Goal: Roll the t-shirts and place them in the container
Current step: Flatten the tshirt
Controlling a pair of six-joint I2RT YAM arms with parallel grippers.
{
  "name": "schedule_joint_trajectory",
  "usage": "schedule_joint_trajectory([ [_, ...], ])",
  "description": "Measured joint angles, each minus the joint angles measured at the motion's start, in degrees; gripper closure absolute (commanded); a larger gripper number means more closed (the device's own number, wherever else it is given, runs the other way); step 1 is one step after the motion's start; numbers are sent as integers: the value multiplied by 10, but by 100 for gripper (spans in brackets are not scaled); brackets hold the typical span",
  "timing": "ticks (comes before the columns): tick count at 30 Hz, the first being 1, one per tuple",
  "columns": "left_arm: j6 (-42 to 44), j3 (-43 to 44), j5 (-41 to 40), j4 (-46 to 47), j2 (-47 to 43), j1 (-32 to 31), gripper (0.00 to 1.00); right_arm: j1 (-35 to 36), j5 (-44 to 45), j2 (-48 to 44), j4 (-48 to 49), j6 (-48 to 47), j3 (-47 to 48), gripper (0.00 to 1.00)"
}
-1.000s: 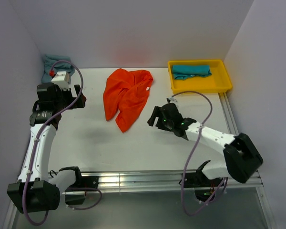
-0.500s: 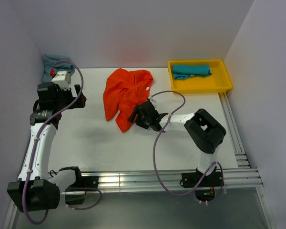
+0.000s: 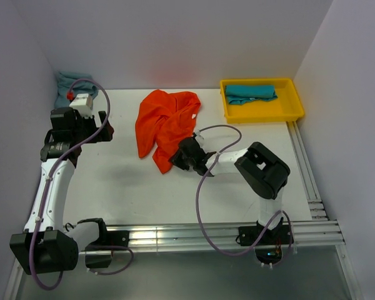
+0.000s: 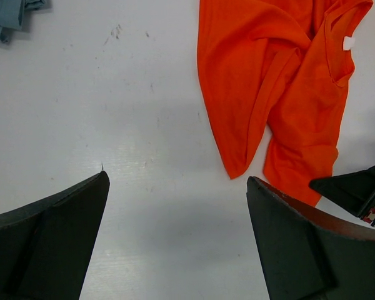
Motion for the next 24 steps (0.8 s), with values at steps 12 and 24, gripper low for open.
schedule_joint_trajectory([
  [12, 12, 15, 56, -9, 65, -4, 11, 1, 105, -213, -137, -13, -41, 100],
  [24, 76, 12, 19, 20, 245, -161, 31, -7, 229, -397, -350, -41, -71, 100],
])
